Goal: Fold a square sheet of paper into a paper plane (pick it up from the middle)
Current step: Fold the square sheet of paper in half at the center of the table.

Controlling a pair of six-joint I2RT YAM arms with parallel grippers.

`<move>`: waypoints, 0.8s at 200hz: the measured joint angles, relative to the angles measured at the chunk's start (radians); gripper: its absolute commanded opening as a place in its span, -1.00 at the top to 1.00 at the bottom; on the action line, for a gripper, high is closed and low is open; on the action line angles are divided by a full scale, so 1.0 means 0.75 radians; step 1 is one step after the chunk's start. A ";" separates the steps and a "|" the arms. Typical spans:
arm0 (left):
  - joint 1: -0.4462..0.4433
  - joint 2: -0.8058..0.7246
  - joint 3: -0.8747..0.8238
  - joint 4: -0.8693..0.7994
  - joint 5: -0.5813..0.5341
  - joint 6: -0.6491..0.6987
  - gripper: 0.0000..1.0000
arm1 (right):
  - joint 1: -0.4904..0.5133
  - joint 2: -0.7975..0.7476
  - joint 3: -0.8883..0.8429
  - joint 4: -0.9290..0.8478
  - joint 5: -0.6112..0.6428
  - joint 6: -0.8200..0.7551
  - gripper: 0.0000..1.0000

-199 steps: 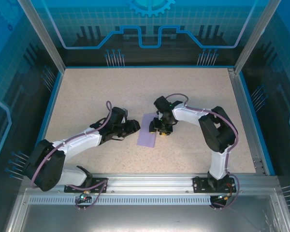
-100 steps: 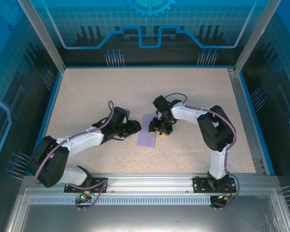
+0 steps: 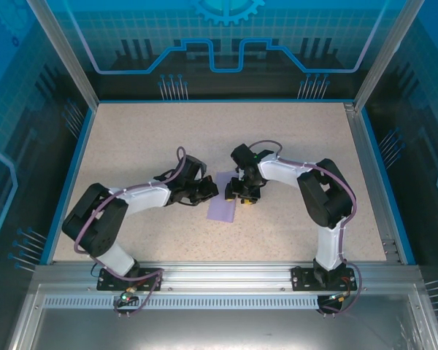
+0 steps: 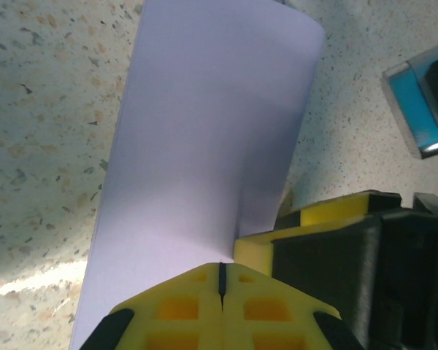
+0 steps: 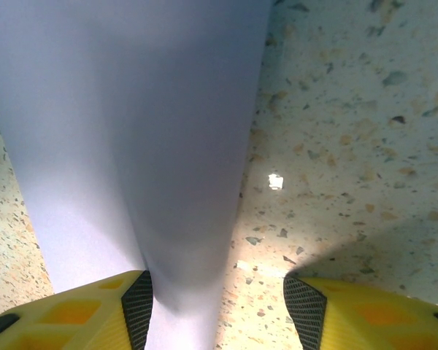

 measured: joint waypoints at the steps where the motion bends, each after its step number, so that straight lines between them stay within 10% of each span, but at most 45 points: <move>1: 0.000 0.002 0.001 0.000 0.000 0.000 1.00 | 0.000 0.000 0.000 0.000 0.000 0.000 -0.15; 160: 0.001 0.213 0.033 0.086 0.009 0.014 1.00 | 0.000 -0.006 0.001 0.006 -0.006 0.000 -0.21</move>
